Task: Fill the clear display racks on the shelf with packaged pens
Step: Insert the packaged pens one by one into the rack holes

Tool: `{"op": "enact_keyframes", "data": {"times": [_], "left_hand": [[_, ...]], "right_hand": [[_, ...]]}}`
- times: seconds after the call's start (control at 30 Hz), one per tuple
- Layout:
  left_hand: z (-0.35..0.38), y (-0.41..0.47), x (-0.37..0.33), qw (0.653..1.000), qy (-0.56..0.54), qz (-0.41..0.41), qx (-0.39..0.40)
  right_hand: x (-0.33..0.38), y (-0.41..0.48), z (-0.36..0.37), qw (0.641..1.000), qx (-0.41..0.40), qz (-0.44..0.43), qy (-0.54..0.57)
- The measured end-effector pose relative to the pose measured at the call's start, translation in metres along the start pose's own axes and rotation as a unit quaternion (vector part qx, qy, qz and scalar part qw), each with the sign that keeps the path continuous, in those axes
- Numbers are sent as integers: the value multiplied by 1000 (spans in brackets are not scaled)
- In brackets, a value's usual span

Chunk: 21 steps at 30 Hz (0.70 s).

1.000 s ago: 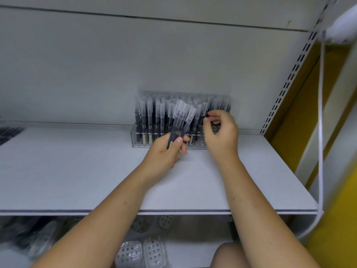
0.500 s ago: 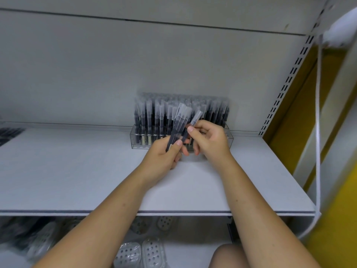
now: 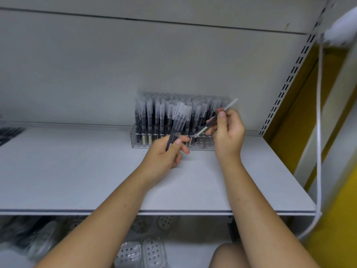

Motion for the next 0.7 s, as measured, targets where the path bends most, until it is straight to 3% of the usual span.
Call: {"op": "enact_keyframes", "data": {"times": [0.13,0.7], "left_hand": [[1,-1,-1,1000,7,-1,-2],[1,2,3,1000,9,-7,3]], "right_hand": [[0,0,-7,994,-20,-63,-87],[-3,-2,7,976,48,-93,-191]]}}
Point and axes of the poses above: each hand's wrist, its own y-axis towards the middle knuckle, its own z-axis out of the palm, x = y × z, the point moved 5 cm from there along y, towards the middle knuckle, and after that the axes turned 4 degrees about -z, right-handed, at the moved point
